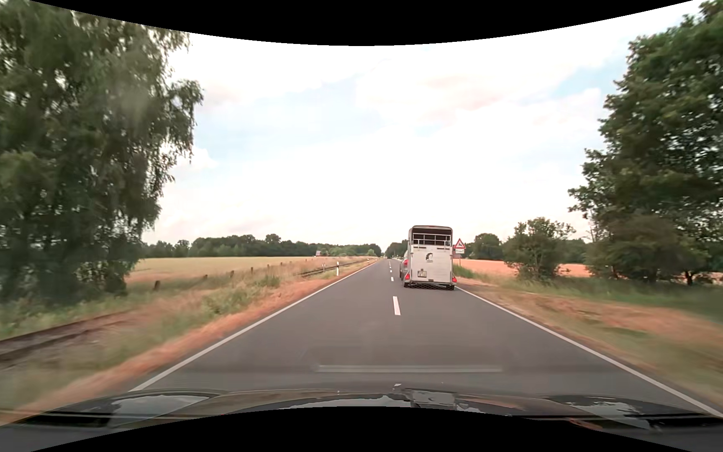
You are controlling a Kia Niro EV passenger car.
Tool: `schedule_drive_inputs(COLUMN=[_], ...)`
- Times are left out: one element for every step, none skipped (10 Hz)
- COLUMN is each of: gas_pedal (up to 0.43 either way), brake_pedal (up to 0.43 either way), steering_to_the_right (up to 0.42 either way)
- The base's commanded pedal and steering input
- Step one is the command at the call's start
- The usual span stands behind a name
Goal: Follow the waypoints while adhering to traffic rules and regulations
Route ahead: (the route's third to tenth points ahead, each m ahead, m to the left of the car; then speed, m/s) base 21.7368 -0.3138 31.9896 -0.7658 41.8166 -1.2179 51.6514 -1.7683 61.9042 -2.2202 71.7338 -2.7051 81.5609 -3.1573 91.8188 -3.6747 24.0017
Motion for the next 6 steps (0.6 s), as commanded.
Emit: schedule_drive_inputs(gas_pedal=[0.319,0.319,0.319,0.319,0.311,0.287], brake_pedal=[0.000,0.000,0.000,0.000,0.000,0.000], steering_to_the_right=[0.001,0.003,0.003,0.004,0.004,0.006])
